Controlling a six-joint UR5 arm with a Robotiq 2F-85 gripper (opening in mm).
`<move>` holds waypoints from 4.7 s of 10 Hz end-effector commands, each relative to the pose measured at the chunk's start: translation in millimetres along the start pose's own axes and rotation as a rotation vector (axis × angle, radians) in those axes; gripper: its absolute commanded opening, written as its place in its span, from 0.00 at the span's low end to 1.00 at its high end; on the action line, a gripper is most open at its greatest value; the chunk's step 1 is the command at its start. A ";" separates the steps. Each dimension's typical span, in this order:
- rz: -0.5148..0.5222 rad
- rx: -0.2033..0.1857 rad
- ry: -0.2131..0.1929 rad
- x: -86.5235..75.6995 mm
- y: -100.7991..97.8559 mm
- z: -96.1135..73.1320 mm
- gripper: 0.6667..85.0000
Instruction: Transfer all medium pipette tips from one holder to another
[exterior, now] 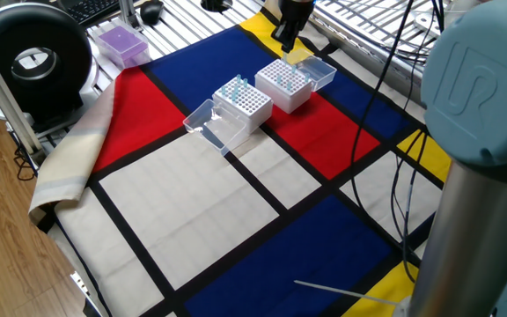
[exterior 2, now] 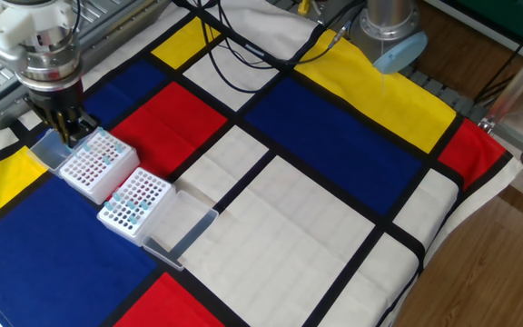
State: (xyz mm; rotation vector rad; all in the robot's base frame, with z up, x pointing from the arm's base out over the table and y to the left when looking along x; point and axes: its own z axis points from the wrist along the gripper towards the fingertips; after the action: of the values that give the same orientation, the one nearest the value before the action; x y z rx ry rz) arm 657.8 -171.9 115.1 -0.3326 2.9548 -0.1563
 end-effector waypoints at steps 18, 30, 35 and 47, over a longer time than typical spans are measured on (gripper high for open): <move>-0.052 -0.090 0.048 18.7 13.5 8.7 0.26; 0.122 -0.114 0.049 -20.5 91.4 -5.2 0.31; 0.185 -0.097 0.048 -36.5 146.3 1.2 0.30; 0.202 -0.136 0.030 -38.3 158.2 19.2 0.28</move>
State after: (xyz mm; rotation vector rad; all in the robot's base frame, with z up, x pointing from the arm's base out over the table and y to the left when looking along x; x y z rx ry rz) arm 664.7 -10.1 84.5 -0.0597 3.0170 0.0458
